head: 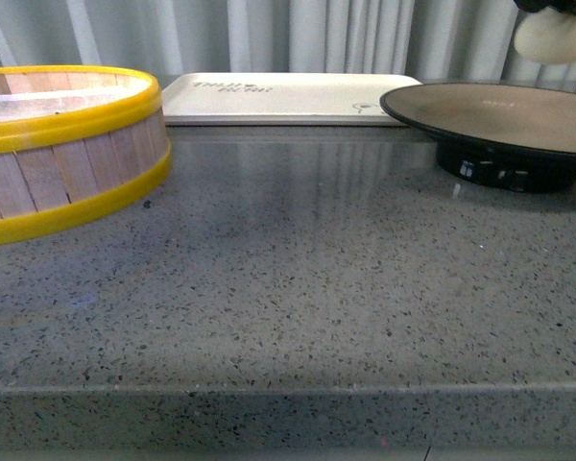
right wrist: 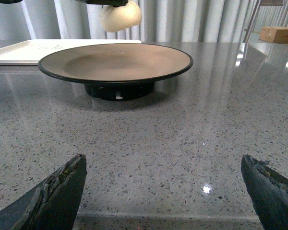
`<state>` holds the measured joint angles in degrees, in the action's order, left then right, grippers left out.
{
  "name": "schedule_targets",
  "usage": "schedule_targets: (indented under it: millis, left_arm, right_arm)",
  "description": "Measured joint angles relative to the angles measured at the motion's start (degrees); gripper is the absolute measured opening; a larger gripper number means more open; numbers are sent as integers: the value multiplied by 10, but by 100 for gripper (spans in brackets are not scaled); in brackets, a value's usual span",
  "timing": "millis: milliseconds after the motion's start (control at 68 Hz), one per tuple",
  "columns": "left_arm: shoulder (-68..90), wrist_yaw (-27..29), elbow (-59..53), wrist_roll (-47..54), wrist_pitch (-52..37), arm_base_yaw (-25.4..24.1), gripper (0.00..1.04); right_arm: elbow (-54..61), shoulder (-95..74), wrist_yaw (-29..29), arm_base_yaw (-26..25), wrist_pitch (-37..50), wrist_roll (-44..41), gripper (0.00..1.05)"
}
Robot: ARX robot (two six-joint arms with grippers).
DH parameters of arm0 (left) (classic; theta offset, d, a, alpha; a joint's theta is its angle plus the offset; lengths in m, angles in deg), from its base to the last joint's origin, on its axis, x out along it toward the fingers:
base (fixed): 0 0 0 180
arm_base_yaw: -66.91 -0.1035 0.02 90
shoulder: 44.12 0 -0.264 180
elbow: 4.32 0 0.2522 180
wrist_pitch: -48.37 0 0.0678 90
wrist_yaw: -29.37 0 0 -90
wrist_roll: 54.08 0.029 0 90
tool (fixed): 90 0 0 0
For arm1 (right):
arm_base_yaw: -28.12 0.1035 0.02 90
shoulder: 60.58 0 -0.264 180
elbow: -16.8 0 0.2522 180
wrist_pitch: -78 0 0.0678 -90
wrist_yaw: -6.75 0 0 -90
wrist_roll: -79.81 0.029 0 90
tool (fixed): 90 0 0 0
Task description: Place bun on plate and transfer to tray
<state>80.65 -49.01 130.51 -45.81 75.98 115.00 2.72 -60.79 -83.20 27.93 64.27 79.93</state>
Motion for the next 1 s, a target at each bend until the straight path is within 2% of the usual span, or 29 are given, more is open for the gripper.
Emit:
schedule_targets:
  millis: [206, 559, 853, 912, 1000]
  left_arm:
    - [28, 21, 29, 22, 12, -12, 4]
    - [28, -19, -20, 19, 40, -27, 4]
    - [27, -38, -19, -2, 54, -26, 4]
    - [26, -39, -18, -8, 57, -26, 10]
    - [24, -41, -18, -10, 57, -25, 24]
  right_arm:
    - [0, 0, 0, 0, 0, 0, 96]
    - [0, 0, 0, 0, 0, 0, 96]
    - [0, 0, 0, 0, 0, 0, 96]
    - [0, 0, 0, 0, 0, 0, 96]
    - [0, 0, 0, 0, 0, 0, 96]
